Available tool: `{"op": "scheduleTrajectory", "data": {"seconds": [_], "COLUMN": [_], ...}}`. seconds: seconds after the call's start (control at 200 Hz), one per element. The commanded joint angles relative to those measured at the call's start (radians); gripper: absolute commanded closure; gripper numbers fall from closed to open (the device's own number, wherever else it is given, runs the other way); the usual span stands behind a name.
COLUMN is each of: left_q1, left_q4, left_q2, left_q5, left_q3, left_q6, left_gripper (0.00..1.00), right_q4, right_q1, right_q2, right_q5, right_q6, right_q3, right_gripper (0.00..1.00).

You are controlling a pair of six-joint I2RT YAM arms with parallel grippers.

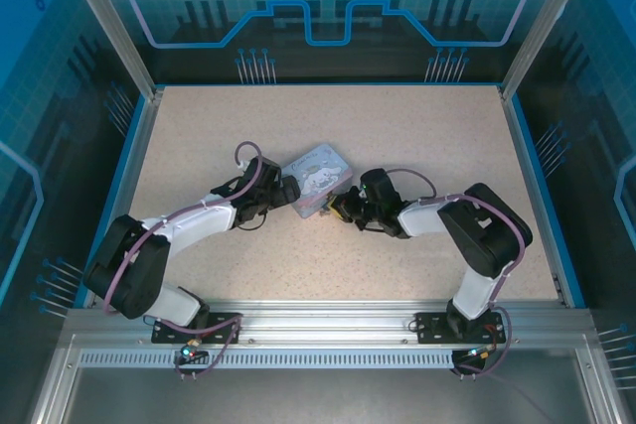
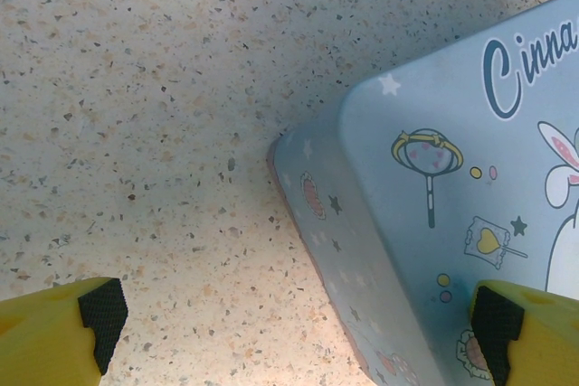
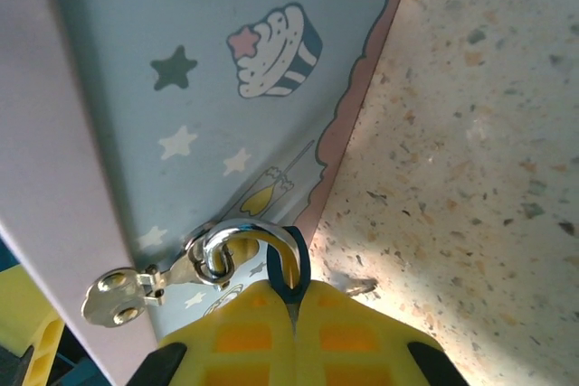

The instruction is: Unlock a padlock with a key

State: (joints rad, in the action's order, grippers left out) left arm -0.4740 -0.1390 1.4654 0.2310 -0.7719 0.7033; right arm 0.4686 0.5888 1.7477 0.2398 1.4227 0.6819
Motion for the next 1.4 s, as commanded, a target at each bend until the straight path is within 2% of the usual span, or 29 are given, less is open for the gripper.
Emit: {"op": "scheduleTrajectory", "data": {"seconds": [0.0, 0.135, 0.345, 0.695, 0.825, 1.0, 1.191, 1.396], "left_q1": [0.005, 0.005, 0.005, 0.005, 0.005, 0.005, 0.005, 0.005], "left_q4": [-0.050, -0.053, -0.056, -0.057, -0.055, -0.054, -0.053, -0.050], "left_q2": [0.023, 0.024, 0.024, 0.025, 0.025, 0.029, 0.032, 0.036], "left_q5": [0.003, 0.004, 0.005, 0.002, 0.001, -0.001, -0.001, -0.004], "left_q3": [0.030, 0.030, 0.032, 0.031, 0.033, 0.034, 0.035, 0.033], "left_q6": [-0.027, -0.027, -0.027, -0.026, -0.027, -0.025, -0.025, -0.025], "left_gripper": [0.01, 0.01, 0.01, 0.01, 0.01, 0.01, 0.01, 0.01], "right_q4": [-0.068, -0.082, -0.315, -0.289, -0.100, 0.004, -0.018, -0.121], "right_q1": [-0.008, -0.025, -0.039, -0.059, -0.067, -0.060, -0.055, -0.071], "right_q2": [-0.026, -0.032, -0.055, -0.012, 0.016, 0.043, 0.010, -0.052], "right_q5": [-0.040, -0.022, -0.051, -0.016, 0.028, 0.064, 0.050, 0.021], "right_q6": [-0.022, -0.045, -0.141, -0.169, -0.088, -0.014, -0.011, -0.056], "right_q3": [0.003, 0.023, 0.096, 0.117, 0.068, 0.061, 0.076, 0.065], "right_gripper": [1.00, 1.00, 1.00, 1.00, 1.00, 1.00, 1.00, 1.00]}}
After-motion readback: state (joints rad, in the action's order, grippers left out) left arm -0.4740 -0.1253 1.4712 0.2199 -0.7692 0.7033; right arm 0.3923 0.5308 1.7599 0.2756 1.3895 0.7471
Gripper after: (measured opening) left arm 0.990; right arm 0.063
